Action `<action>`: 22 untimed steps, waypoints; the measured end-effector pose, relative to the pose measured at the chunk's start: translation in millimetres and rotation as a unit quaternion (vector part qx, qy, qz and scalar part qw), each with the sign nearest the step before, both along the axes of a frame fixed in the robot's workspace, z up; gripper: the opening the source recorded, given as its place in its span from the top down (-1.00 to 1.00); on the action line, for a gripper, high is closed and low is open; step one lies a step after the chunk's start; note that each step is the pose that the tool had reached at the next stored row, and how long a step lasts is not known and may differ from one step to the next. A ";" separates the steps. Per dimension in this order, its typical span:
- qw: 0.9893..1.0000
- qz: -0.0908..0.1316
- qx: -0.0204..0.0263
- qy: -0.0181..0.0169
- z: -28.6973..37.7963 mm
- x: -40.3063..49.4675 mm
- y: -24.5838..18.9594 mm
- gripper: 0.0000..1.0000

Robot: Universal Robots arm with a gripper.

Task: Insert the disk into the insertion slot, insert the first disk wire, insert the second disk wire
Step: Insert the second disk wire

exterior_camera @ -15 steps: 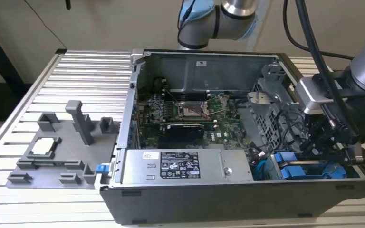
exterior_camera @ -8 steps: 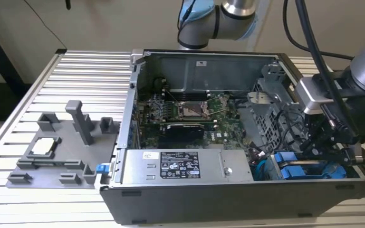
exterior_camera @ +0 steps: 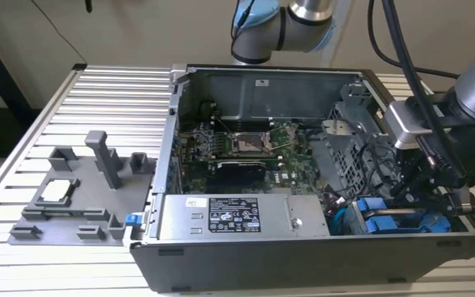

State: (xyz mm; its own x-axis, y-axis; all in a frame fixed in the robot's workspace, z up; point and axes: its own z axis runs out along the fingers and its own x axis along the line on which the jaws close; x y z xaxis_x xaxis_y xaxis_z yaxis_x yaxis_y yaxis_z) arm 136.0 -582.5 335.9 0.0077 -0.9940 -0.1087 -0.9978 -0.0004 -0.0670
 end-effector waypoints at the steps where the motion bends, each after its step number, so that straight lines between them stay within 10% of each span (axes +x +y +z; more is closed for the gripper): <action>1: 1.000 0.000 0.000 0.000 -0.1 0.0 0.0 0.69; 22: 1.000 0.000 0.000 0.000 7.5 0.0 0.0 0.52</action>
